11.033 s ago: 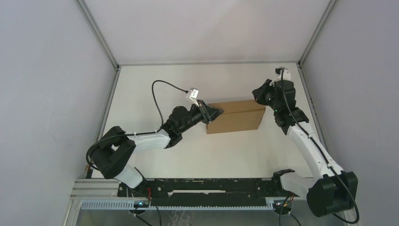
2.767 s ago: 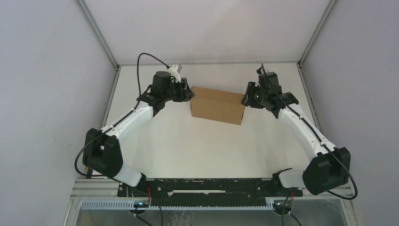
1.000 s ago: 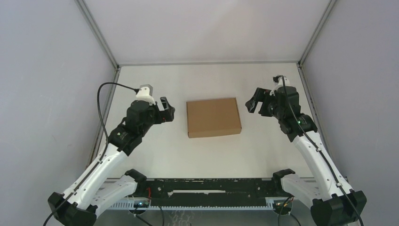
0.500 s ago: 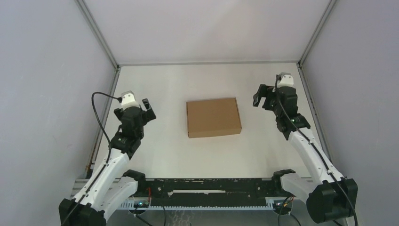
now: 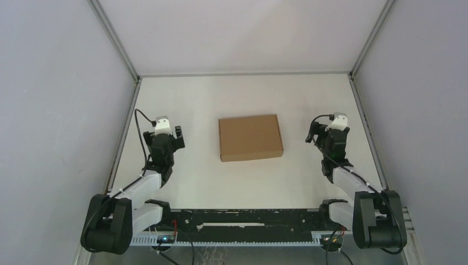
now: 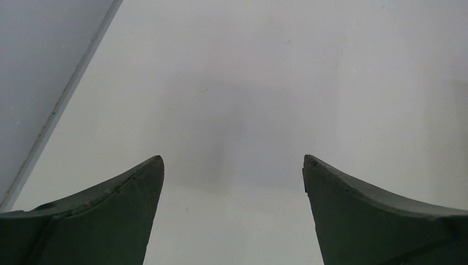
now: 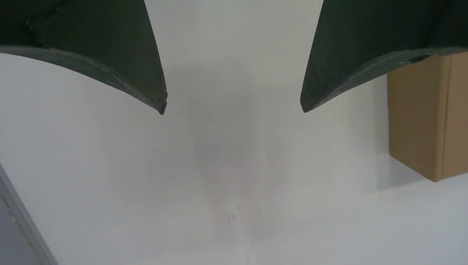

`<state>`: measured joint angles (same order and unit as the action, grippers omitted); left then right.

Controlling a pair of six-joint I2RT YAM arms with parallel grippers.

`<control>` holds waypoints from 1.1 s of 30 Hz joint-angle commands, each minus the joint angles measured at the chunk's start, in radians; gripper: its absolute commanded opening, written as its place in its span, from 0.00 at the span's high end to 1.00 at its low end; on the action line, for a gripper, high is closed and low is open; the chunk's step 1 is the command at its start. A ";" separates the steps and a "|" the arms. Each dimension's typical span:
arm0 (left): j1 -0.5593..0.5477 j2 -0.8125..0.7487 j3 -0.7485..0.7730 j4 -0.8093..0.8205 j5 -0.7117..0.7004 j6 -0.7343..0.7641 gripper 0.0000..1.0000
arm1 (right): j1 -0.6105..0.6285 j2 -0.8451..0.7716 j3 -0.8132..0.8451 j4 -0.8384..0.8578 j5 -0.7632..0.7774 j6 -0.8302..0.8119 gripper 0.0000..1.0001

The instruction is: Fold the paper box

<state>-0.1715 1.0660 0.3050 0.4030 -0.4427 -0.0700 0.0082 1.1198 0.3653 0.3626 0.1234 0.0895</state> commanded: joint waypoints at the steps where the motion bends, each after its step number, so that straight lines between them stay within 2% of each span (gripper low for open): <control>1: 0.013 0.030 -0.013 0.263 0.052 0.068 0.00 | 0.000 0.028 -0.112 0.432 0.048 0.001 0.00; 5: 0.043 0.032 -0.028 0.317 0.054 0.068 0.00 | -0.029 0.100 -0.195 0.628 0.042 0.024 0.00; 9: 0.080 0.023 -0.037 0.319 0.101 0.069 0.00 | -0.032 0.190 -0.207 0.725 -0.024 -0.001 0.01; 12: 0.090 -0.010 -0.075 0.354 0.098 0.064 0.00 | -0.029 0.213 -0.178 0.690 -0.073 -0.026 0.00; 16: 0.102 -0.065 -0.179 0.523 0.093 0.119 0.00 | -0.023 0.217 -0.169 0.674 -0.095 -0.045 0.00; 18: 0.135 -0.057 -0.165 0.507 0.110 0.128 0.00 | -0.013 0.221 -0.154 0.651 -0.104 -0.060 0.00; 20: 0.182 -0.048 -0.149 0.483 0.197 0.104 0.00 | -0.011 0.224 -0.140 0.633 -0.101 -0.071 0.00; 22: 0.208 -0.042 -0.164 0.536 0.264 0.079 0.00 | -0.010 0.223 -0.141 0.632 -0.096 -0.068 0.00; 25: 0.211 -0.061 -0.128 0.404 0.241 0.078 0.00 | -0.011 0.222 -0.141 0.632 -0.095 -0.068 0.00; 26: 0.211 -0.047 -0.116 0.406 0.235 0.078 0.00 | -0.011 0.223 -0.141 0.633 -0.096 -0.068 0.00; 29: 0.212 0.004 -0.128 0.517 0.244 0.043 0.00 | -0.011 0.223 -0.141 0.632 -0.096 -0.068 0.01; 31: 0.211 0.017 -0.128 0.515 0.205 0.035 0.00 | -0.011 0.224 -0.141 0.632 -0.097 -0.068 0.00; 33: 0.211 0.086 -0.151 0.621 0.187 0.035 0.00 | -0.011 0.223 -0.141 0.633 -0.097 -0.068 0.01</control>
<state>0.0334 1.0805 0.1440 0.8516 -0.2310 -0.0051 -0.0067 1.3403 0.1978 0.9611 0.0422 0.0315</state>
